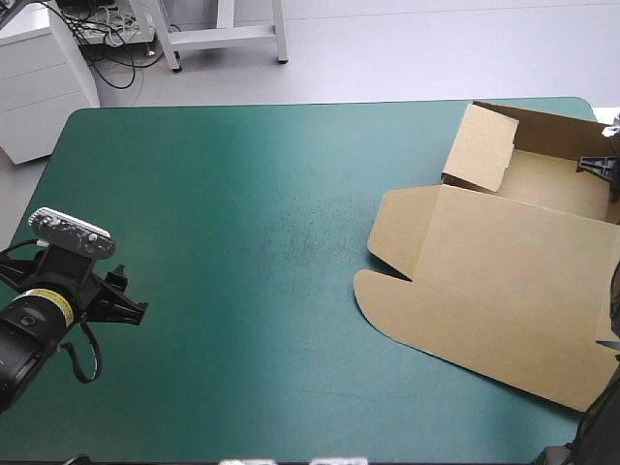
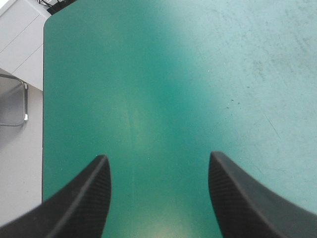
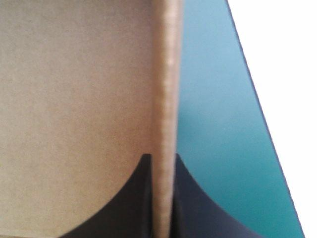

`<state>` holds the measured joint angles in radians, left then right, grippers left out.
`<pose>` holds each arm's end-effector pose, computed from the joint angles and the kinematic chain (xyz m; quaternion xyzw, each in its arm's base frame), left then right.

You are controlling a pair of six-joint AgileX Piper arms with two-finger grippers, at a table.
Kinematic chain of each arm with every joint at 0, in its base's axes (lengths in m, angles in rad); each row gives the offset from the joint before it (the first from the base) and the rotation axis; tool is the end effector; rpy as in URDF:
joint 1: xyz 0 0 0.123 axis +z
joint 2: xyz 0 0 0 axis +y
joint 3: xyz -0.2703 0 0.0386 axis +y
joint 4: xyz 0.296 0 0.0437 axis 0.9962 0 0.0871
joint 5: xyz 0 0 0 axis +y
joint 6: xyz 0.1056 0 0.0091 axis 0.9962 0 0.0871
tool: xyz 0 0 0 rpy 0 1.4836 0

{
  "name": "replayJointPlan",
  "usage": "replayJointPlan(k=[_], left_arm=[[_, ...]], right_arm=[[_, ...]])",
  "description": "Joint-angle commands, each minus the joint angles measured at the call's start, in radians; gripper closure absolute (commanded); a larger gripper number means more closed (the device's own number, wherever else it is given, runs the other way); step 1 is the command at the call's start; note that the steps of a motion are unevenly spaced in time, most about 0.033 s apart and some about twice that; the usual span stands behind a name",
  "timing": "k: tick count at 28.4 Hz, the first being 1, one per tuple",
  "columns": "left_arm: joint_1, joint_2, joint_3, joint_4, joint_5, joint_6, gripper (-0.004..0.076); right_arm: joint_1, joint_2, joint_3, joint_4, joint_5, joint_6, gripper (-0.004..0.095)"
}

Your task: Fold the box

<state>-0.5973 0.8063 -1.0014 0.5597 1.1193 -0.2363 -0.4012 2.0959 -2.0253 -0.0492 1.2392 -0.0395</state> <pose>0.1852 -0.0647 0.3802 0.1840 0.8784 0.1121 0.4267 0.4614 -0.2011 0.2607 0.1733 0.9692 -0.0616 0.1637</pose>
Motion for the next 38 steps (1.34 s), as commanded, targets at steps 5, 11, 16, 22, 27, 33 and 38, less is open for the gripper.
replayJointPlan(k=[5, 11, 16, 22, 27, 33, 38], left_arm=[[-0.005, 0.0, -0.027, 0.027, -0.043, -0.012, 0.0309], [-0.005, 0.0, -0.027, 0.024, -0.04, -0.012, 0.0309], [-0.005, 0.0, -0.027, -0.014, -0.035, -0.002, 0.0311], [-0.005, 0.0, -0.027, -0.048, -0.05, 0.004, 0.0346], [-0.005, 0.006, -0.027, -0.048, -0.052, 0.004, 0.0346], [-0.005, 0.006, -0.027, -0.048, -0.037, 0.004, 0.0346], [-0.005, 0.006, -0.027, -0.048, -0.034, 0.004, 0.0346]], right_arm=[[-0.036, -0.071, -0.023, 0.017, -0.007, -0.039, 0.0923], [-0.036, -0.035, -0.023, 0.033, 0.008, -0.044, 0.0907], [-0.036, -0.023, -0.023, 0.049, 0.006, -0.047, 0.0701], [-0.036, -0.021, -0.023, 0.059, -0.006, -0.038, 0.0403], [-0.036, -0.021, -0.023, 0.078, -0.006, -0.038, 0.0387], [-0.036, -0.024, -0.023, 0.078, -0.006, -0.045, 0.0383], [-0.036, -0.056, -0.027, 0.131, -0.032, -0.083, 0.0253]])
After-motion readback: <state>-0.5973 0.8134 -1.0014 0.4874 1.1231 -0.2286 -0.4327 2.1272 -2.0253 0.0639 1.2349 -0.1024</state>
